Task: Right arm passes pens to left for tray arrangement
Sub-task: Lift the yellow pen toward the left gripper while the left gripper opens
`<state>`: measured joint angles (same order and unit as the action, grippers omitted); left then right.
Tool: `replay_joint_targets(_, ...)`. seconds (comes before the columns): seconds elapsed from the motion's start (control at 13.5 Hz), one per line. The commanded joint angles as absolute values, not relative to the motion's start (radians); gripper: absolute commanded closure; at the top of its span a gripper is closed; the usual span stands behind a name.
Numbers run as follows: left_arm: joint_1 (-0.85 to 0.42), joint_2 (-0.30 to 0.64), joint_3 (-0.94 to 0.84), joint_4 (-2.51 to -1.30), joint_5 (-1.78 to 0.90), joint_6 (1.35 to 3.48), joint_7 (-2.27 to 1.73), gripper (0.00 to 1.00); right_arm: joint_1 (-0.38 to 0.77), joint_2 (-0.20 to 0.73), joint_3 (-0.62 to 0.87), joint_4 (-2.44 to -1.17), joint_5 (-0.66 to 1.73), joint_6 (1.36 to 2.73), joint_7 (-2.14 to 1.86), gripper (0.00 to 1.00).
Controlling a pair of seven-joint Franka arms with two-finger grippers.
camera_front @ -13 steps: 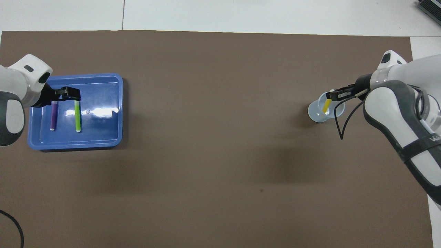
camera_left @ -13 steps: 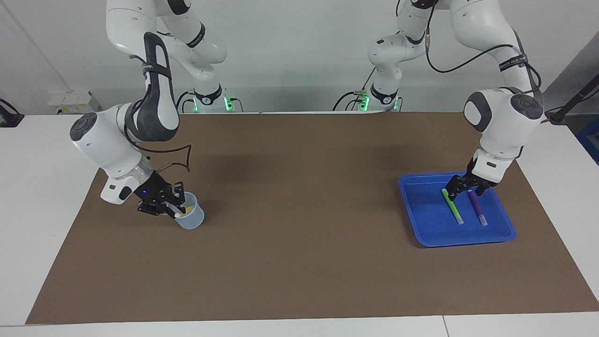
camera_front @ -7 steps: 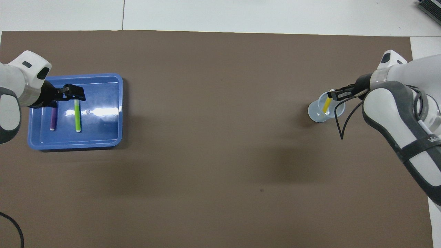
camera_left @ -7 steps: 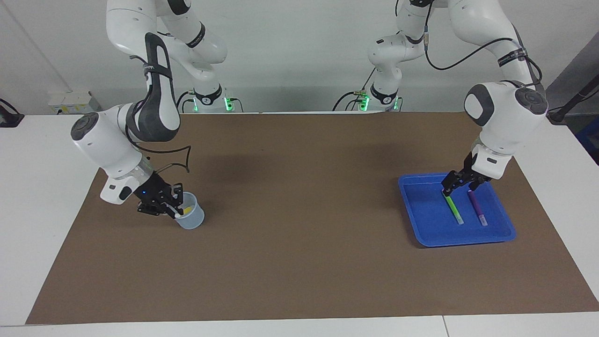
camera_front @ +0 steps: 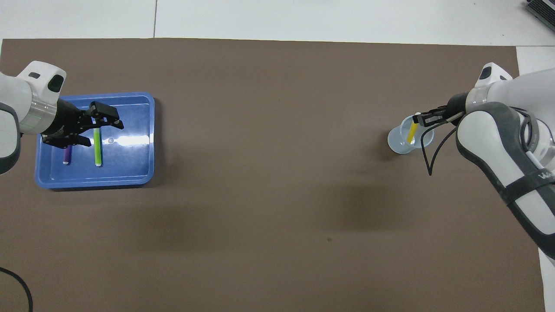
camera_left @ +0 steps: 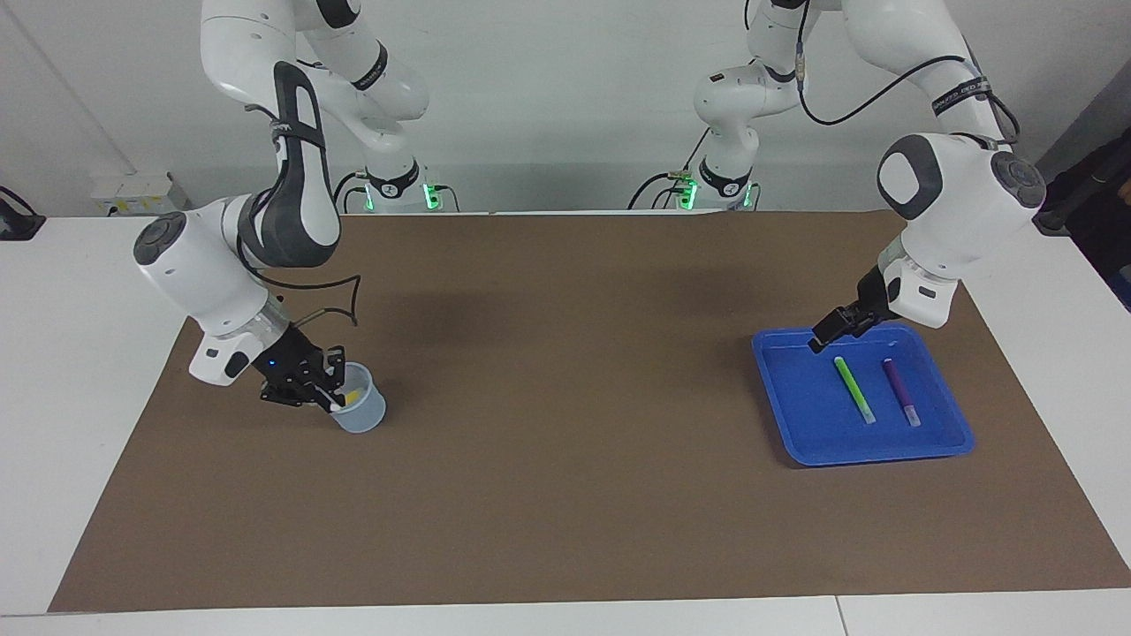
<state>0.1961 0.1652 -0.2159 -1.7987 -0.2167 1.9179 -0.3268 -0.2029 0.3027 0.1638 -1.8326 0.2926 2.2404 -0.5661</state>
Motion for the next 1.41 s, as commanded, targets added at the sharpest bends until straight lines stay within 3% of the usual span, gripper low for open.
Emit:
replay_joint_targets(0.0,0.190,0.150,-0.212,-1.793,-0.270,1.852,-0.417,0.00,-0.210,0.291,0.167,-1.850,0.284,2.241,-0.586,0.88)
replay_joint_targets(0.44,0.186,0.134,-0.247,-1.790,-0.273,1.838,-0.475,0.00,-0.218,0.253,0.167,-1.818,0.284,2.177,-0.586,0.88)
replay_joint_targets(1.04,0.184,0.071,-0.324,-1.770,-0.325,1.721,-0.820,0.00,-0.210,0.097,0.169,-1.812,0.284,2.076,-0.578,0.88)
replay_joint_targets(1.33,0.201,0.052,-0.322,-1.784,-0.397,1.681,-0.925,0.00,-0.196,0.066,0.184,-1.721,0.290,1.956,-0.455,0.88)
